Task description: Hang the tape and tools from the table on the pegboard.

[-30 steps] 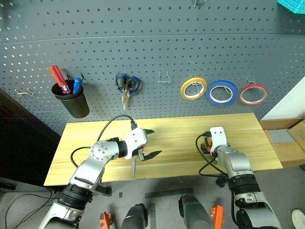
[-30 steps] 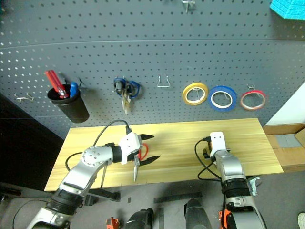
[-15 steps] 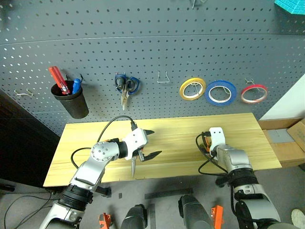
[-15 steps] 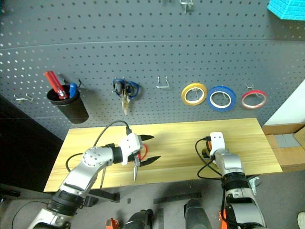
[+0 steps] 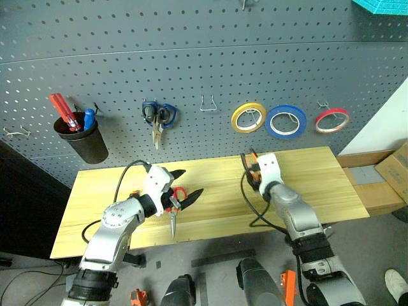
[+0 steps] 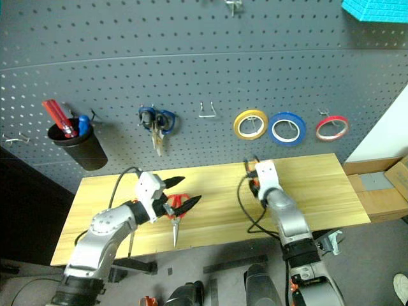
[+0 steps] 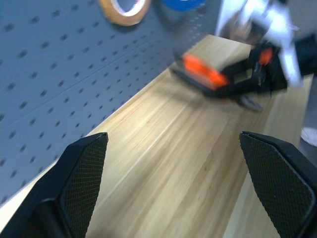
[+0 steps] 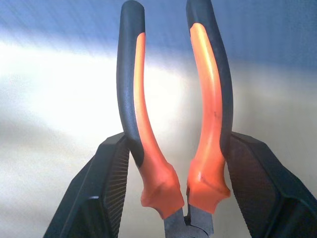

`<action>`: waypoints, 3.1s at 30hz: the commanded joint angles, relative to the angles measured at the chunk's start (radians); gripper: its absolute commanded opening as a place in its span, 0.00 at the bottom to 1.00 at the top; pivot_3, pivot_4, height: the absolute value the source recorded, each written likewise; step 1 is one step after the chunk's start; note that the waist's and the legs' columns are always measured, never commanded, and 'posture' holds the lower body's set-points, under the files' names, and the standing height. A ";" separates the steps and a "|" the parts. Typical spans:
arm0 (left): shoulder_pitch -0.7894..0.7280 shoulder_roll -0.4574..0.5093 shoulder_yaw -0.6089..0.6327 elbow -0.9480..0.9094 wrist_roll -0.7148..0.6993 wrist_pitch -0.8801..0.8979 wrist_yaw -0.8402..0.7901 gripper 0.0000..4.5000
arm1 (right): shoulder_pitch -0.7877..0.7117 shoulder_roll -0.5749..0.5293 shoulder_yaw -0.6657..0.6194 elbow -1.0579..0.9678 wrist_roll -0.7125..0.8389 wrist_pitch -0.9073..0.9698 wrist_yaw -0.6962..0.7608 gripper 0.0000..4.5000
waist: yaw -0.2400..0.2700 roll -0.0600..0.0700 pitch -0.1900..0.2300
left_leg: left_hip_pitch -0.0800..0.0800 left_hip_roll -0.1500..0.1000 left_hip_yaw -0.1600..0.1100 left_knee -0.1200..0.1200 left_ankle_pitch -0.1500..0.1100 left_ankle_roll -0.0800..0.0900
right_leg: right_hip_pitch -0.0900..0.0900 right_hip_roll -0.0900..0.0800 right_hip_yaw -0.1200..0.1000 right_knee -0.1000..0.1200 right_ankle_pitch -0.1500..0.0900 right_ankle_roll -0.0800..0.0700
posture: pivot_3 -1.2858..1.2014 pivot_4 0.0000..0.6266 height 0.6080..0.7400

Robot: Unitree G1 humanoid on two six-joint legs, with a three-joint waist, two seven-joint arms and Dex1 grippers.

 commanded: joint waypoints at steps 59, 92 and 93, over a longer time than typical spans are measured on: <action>0.117 -0.168 -0.012 -0.149 0.071 0.592 0.559 1.00 | 0.030 -0.110 0.141 -0.352 0.168 0.230 0.408 1.00 | 0.105 -0.001 0.019 | 0.000 0.002 -0.002 -0.003 0.001 -0.001 | 0.000 0.003 -0.002 -0.002 -0.001 -0.001 | 0.47 0.36 1.00; -0.139 -0.358 0.041 0.261 0.145 0.615 0.704 0.01 | 0.065 -0.160 0.072 -0.505 0.349 0.555 0.369 1.00 | 0.100 -0.004 0.012 | 0.000 0.001 -0.001 0.000 0.001 -0.002 | 0.000 0.002 -0.003 -0.003 0.000 0.000 | 0.44 0.29 1.00; -0.137 -0.355 0.040 0.261 0.146 0.612 0.701 0.01 | 0.066 -0.162 0.070 -0.505 0.351 0.555 0.367 1.00 | 0.099 -0.004 0.011 | 0.000 0.001 -0.001 0.000 0.001 -0.002 | 0.000 0.002 -0.002 -0.003 0.000 0.000 | 0.44 0.29 1.00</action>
